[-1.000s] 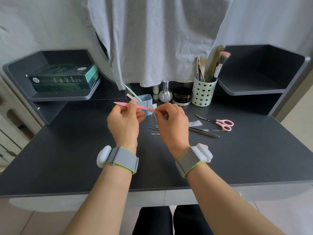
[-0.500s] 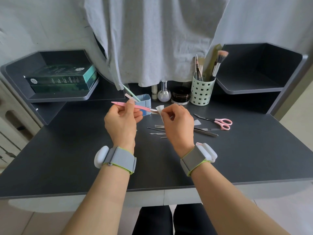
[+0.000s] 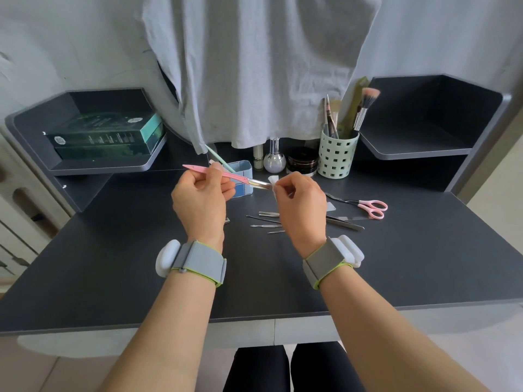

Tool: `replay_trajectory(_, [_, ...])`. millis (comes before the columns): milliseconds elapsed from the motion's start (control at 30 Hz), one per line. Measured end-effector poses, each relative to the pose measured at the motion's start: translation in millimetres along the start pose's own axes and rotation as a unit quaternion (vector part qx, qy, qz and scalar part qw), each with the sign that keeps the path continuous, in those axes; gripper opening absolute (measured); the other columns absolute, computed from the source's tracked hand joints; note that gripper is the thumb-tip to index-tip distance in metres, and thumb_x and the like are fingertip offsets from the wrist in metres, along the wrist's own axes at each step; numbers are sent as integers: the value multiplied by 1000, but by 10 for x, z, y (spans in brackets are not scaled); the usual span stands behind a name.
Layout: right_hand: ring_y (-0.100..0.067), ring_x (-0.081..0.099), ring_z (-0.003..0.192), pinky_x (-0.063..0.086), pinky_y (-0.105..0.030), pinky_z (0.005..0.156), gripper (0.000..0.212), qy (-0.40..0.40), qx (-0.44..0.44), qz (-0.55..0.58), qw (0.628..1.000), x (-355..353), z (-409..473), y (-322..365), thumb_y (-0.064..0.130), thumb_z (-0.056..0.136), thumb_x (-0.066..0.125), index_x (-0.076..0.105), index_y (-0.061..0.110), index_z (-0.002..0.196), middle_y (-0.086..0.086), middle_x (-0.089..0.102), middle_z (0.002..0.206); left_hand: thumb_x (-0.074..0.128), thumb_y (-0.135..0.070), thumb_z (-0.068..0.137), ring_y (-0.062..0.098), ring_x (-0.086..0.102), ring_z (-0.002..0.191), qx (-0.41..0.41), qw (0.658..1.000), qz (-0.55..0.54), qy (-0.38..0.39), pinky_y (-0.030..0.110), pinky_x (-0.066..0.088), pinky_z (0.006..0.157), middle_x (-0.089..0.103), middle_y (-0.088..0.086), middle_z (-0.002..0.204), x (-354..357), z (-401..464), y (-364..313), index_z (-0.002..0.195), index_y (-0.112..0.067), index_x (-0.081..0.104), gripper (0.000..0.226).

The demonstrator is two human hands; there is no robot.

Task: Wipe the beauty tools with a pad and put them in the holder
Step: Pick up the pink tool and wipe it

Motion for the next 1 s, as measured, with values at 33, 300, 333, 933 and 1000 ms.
replay_trajectory(33, [-23,59,85,48,-34,71,7,1,7,-2,1000,-2,10,-5,17,90,67,68,15,84,3,63,81,69,-26,93,19,75,70,2,1000,0,-1,31,62,66,75,9,78,0,12,-12,95,-2,68,24])
replay_trajectory(300, [-21,58,87,44,-32,70,6,5,33,9,999,5,89,94,19,92,65,68,18,86,3,63,83,70,-25,91,21,74,68,47,999,6,10,34,62,65,73,9,73,62,92,-186,91,-3,68,22])
replay_trajectory(333, [-21,58,87,47,-34,71,6,5,33,14,999,5,102,118,19,92,65,68,18,86,2,63,84,70,-25,91,22,73,67,58,998,8,12,35,62,65,73,9,72,75,110,-220,90,-3,67,23])
replay_trajectory(933, [-24,60,85,51,-40,74,8,-13,19,33,999,14,422,323,15,91,62,69,15,88,0,64,83,61,-43,84,24,71,67,202,965,166,38,48,61,69,71,0,70,335,740,-540,78,-15,63,28])
replay_trajectory(1000, [-23,60,84,51,-39,73,7,-12,18,34,999,35,442,320,15,90,62,69,15,88,-1,65,83,62,-42,84,26,70,67,202,962,178,41,48,61,69,70,0,70,352,767,-494,78,-16,63,27])
Point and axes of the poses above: each hand's wrist, its own z-axis towards the middle knuckle, its own x-axis out of the palm, y = z × x, the point moved 5 cm from there along z, towards the middle knuckle
